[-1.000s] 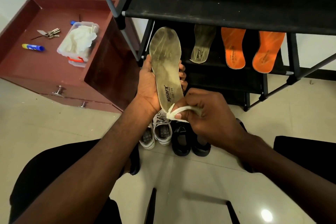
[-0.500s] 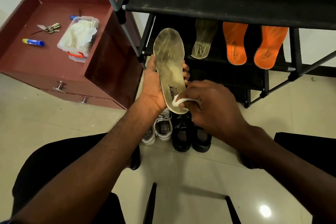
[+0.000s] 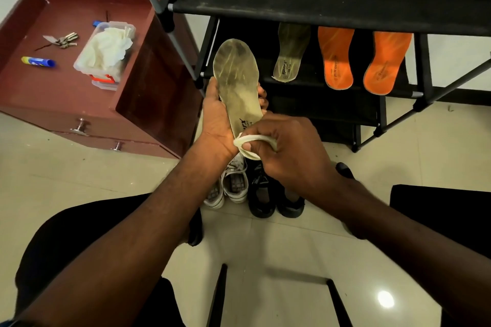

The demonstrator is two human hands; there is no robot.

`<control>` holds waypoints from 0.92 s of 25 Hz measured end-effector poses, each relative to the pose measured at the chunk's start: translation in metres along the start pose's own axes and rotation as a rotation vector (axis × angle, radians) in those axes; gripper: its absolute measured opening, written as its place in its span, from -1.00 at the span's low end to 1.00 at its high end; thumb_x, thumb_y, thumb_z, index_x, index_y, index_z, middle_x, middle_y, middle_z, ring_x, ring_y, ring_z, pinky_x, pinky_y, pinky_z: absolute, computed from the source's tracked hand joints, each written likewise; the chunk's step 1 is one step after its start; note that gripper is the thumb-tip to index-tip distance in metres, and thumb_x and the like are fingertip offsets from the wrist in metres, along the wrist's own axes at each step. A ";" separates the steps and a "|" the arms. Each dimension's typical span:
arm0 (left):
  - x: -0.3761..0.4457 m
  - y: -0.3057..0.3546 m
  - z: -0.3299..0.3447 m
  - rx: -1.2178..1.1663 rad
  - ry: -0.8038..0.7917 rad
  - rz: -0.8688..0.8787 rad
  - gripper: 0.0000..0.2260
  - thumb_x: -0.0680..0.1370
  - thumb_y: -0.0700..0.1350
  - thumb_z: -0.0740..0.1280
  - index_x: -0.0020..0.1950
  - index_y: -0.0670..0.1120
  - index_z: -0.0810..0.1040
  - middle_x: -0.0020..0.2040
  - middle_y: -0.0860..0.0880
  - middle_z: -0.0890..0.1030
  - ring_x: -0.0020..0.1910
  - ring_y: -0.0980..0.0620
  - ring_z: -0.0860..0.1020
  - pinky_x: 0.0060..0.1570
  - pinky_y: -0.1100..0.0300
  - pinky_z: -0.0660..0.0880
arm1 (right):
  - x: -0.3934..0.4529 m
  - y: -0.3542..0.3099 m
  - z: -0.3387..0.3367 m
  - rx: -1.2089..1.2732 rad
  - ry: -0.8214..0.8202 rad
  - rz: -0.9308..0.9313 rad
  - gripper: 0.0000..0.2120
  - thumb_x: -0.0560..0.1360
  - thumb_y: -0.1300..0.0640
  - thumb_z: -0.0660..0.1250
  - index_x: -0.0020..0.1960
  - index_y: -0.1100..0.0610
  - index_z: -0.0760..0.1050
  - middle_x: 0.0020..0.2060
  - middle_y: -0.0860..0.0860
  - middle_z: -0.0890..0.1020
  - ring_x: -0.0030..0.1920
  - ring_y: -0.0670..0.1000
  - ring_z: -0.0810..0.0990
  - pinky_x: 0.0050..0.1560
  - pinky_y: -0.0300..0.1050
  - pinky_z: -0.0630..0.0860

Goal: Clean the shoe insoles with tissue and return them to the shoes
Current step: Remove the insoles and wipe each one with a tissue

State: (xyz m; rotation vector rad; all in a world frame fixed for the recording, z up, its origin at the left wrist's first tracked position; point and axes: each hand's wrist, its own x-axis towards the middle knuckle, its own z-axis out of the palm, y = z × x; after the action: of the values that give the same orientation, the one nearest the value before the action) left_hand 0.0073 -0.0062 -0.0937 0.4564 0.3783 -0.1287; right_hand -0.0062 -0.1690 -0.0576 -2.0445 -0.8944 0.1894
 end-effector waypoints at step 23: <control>-0.005 -0.008 0.012 0.074 0.079 0.005 -0.42 0.60 0.31 0.15 0.16 -0.21 0.53 -0.07 -0.15 0.48 -0.16 -0.04 0.47 -0.13 0.11 0.42 | 0.001 0.014 -0.022 -0.317 -0.056 0.050 -0.82 0.46 0.11 0.51 0.04 -0.06 0.72 -0.05 -0.11 0.71 -0.03 0.03 0.65 -0.13 0.08 0.62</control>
State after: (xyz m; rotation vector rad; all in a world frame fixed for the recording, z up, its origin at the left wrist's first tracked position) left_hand 0.0049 -0.0181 -0.0852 0.5361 0.4507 -0.1207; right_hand 0.0119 -0.1882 -0.0549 -2.3666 -0.9570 0.1386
